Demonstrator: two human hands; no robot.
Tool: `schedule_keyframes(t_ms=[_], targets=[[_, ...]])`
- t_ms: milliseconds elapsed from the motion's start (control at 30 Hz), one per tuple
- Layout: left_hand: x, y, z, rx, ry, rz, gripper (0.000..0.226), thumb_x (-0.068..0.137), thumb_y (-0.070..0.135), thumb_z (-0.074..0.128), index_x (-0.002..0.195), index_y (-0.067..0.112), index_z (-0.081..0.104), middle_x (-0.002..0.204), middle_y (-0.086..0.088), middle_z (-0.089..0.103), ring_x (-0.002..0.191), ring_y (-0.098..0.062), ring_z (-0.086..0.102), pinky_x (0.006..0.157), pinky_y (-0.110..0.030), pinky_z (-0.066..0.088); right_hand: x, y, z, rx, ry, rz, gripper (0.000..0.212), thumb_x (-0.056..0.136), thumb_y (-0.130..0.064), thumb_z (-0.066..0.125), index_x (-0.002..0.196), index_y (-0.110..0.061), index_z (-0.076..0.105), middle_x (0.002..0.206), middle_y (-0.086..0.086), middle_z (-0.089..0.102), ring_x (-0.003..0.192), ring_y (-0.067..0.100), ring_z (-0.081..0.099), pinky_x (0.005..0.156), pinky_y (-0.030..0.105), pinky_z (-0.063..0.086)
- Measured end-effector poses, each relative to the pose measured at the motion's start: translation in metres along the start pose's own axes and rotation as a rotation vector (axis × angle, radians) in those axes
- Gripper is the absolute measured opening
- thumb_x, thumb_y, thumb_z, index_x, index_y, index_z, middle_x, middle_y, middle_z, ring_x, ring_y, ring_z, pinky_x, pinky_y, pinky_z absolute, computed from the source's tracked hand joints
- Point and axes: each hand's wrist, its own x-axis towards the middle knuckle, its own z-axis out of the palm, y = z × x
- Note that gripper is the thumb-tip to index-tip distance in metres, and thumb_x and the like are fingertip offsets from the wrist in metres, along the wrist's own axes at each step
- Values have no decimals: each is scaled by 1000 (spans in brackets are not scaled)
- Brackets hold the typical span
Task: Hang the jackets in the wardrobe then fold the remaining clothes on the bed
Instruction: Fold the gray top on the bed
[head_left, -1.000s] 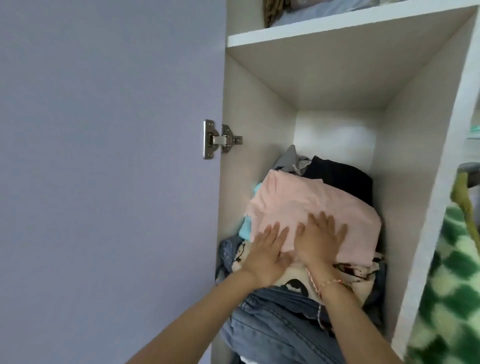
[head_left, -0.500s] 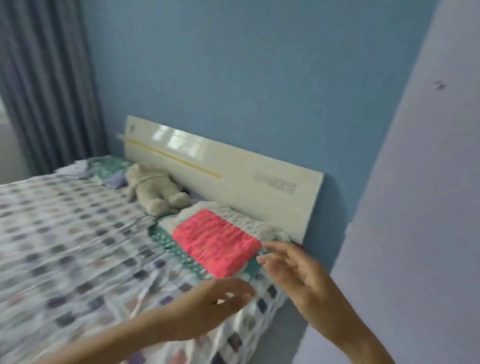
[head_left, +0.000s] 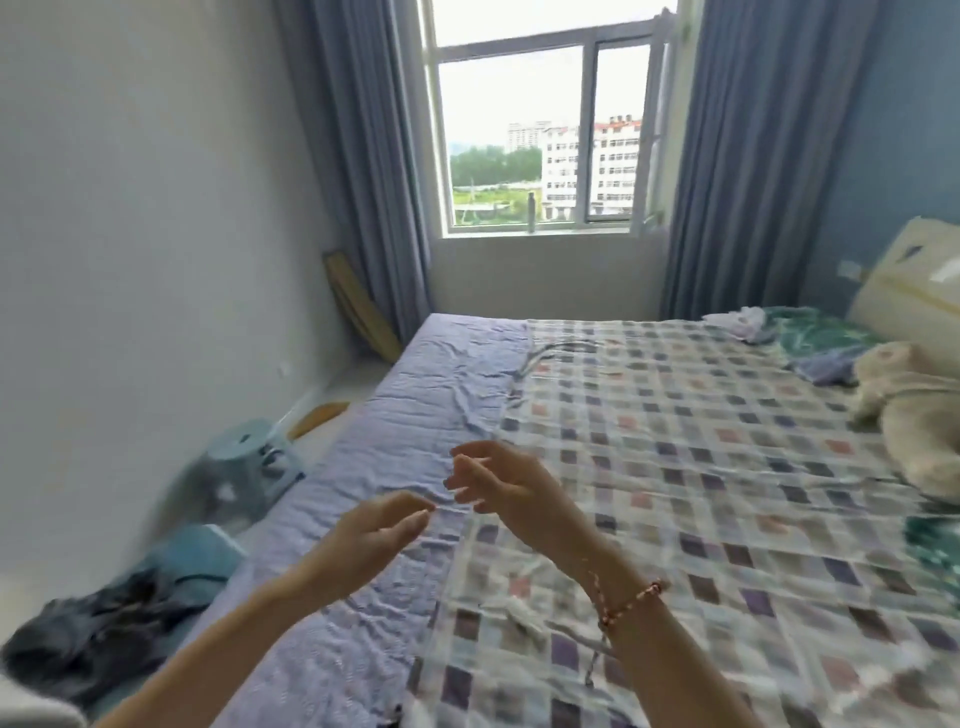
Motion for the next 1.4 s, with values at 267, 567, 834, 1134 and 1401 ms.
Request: schedule_keyframes(t_ms=[267,567,834,1134,1401], targets=[[-29,-145,-93,-65,232,-583,15,95,31,50,107,23,53,107,5,57,100,-9,54,80,-22,41,114,28,120,-37,-417,47,11,95,-24,51,102,-18,56,86,-4,64,80,13,61,74,22,50],[-71,-255,-124,-150,523,-985,10,94,16,47,89,19,54,78,4,46,68,-9,41,55,-21,32,183,73,246,-65,-734,143,18,96,-18,49,108,-6,57,88,4,63,72,10,57,64,19,46],[-74,-397,-169,-174,608,-1226,19,90,11,47,102,16,61,107,-8,60,103,-26,56,85,-28,44,255,129,367,-19,-840,296,14,97,-13,48,105,-10,58,90,6,66,76,16,61,69,24,48],[-25,-630,-210,-134,565,-1281,32,95,15,44,125,14,54,130,-4,56,120,-18,50,92,-21,39,400,252,555,-145,-879,365,13,95,-12,49,99,-20,58,90,3,65,77,13,60,71,22,49],[62,-815,-213,140,453,-1165,53,99,25,39,148,11,22,154,-6,23,141,-21,23,113,-31,22,472,383,619,-174,-853,505,22,93,-6,48,92,-22,62,82,2,70,67,9,62,61,15,47]])
